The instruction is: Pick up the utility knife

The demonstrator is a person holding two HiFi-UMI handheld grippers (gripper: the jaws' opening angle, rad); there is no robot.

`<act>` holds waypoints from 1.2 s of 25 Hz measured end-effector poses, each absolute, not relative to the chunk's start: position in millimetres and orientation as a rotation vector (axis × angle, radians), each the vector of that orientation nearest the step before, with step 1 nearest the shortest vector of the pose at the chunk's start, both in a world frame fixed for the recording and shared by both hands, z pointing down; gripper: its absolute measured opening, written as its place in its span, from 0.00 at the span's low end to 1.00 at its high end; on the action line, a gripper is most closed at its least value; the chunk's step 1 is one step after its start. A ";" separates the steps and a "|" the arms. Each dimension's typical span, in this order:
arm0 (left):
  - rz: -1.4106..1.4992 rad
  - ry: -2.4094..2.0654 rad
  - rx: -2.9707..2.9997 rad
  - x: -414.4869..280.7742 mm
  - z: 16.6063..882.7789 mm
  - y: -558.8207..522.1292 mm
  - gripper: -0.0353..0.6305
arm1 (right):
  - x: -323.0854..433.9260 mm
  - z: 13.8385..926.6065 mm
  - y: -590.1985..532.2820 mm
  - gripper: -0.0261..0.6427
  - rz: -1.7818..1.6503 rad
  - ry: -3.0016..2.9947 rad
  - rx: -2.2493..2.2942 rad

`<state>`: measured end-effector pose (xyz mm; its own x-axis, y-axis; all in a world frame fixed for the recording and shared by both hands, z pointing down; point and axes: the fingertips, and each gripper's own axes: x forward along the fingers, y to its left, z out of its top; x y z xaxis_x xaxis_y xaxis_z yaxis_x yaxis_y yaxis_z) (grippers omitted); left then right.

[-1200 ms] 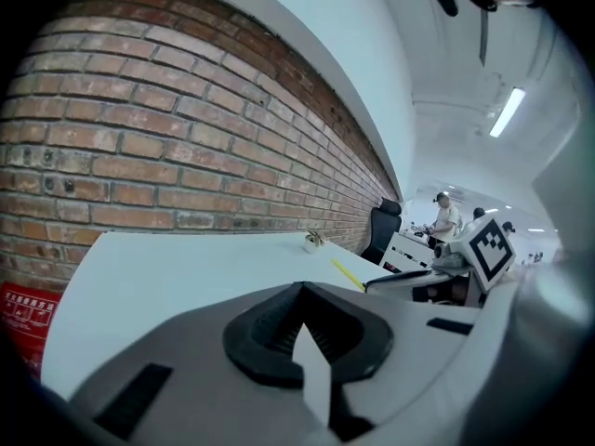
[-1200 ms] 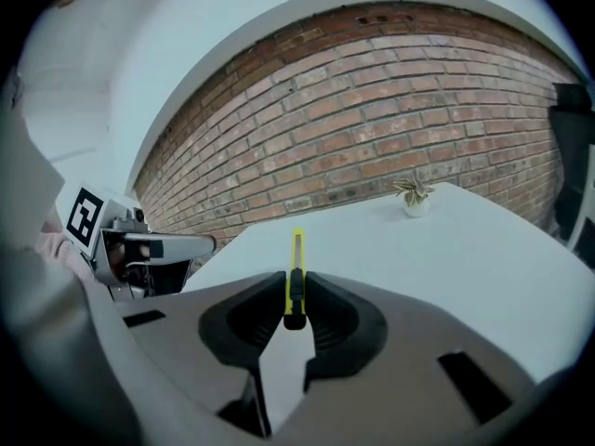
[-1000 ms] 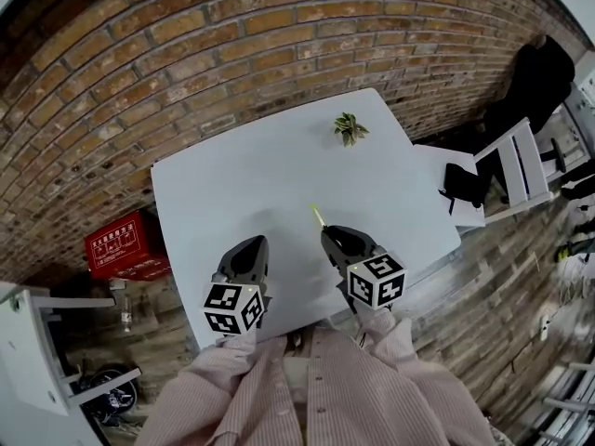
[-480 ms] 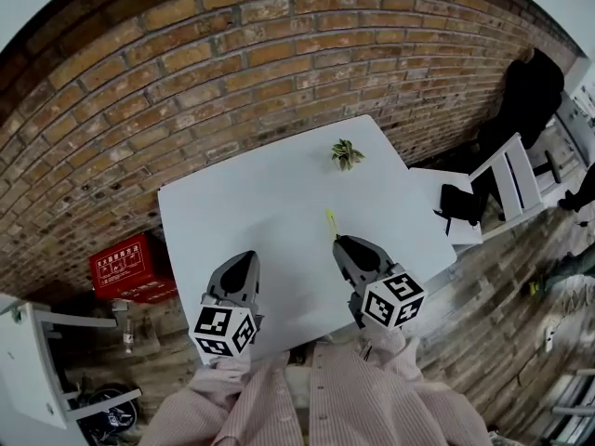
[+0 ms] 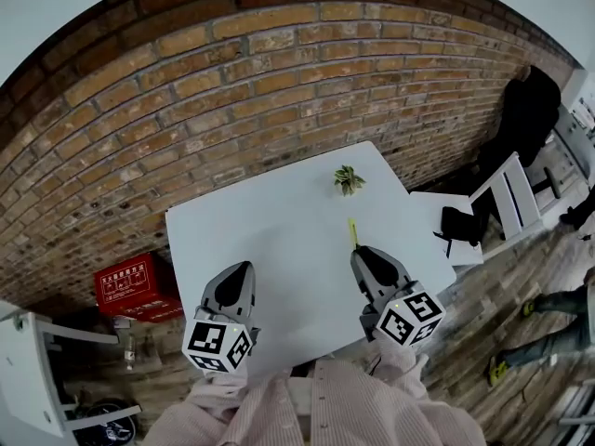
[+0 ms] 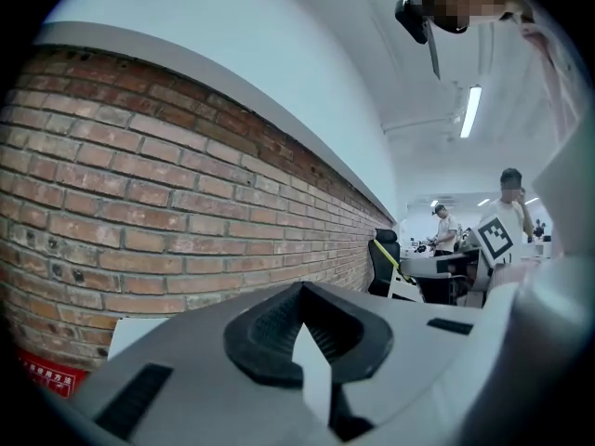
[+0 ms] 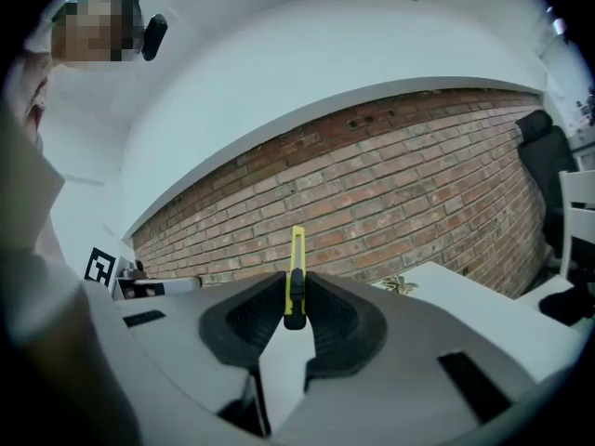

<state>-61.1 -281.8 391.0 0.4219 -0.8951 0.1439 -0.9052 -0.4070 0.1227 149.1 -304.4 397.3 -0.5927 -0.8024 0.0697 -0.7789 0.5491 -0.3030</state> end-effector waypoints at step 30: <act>0.071 -1.681 2.499 -74.9 373.2 -280.8 0.04 | 159.2 360.8 -304.4 0.14 -0.329 2.630 -1.410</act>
